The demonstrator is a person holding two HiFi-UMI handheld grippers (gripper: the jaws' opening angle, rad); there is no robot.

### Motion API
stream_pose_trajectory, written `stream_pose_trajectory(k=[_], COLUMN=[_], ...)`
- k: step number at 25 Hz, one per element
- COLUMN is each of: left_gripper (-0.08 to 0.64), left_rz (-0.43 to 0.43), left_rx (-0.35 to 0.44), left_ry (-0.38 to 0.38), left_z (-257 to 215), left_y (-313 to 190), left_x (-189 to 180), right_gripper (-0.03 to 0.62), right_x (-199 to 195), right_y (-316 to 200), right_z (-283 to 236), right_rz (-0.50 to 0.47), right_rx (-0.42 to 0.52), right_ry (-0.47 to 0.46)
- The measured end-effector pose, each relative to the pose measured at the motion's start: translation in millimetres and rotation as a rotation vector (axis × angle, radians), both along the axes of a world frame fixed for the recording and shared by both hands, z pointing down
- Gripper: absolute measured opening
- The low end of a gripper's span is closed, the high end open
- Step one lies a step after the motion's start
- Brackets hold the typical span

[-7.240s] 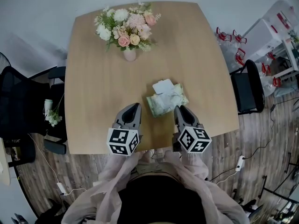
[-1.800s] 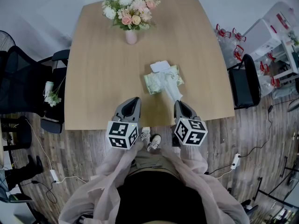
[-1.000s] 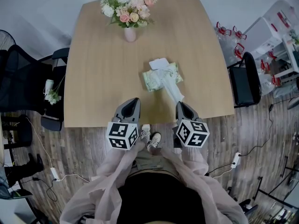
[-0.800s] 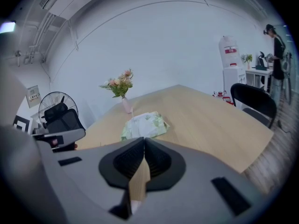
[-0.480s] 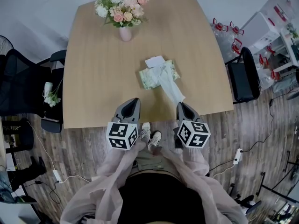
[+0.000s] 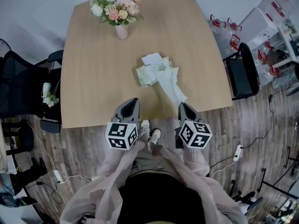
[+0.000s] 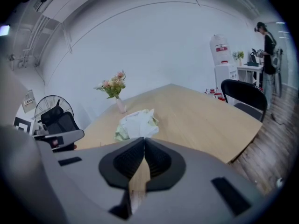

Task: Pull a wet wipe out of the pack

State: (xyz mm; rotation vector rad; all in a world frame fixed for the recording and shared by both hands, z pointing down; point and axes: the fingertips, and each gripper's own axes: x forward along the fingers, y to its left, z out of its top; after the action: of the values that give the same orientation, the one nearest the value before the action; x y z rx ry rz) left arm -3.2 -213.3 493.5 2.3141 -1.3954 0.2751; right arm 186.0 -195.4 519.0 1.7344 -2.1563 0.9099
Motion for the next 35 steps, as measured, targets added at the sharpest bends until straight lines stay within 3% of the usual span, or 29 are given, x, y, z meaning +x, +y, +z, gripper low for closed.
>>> stream_pose_trajectory(k=[14, 19, 35], left_gripper=[0.009, 0.010, 0.009], left_rz=[0.025, 0.020, 0.058], left_rx=[-0.008, 0.000, 0.081], left_ry=[-0.010, -0.026, -0.045], left_z=[3, 1, -30], left_y=[0, -6, -23], left_x=[18, 15, 19], right_gripper=[0.014, 0.014, 0.011], right_x=[36, 50, 60], right_y=[10, 7, -19], right_z=[1, -7, -63], right_rz=[0.069, 0.068, 0.052], right_rx=[-0.002, 0.028, 0.187], right_ry=[0.062, 0.129, 0.167])
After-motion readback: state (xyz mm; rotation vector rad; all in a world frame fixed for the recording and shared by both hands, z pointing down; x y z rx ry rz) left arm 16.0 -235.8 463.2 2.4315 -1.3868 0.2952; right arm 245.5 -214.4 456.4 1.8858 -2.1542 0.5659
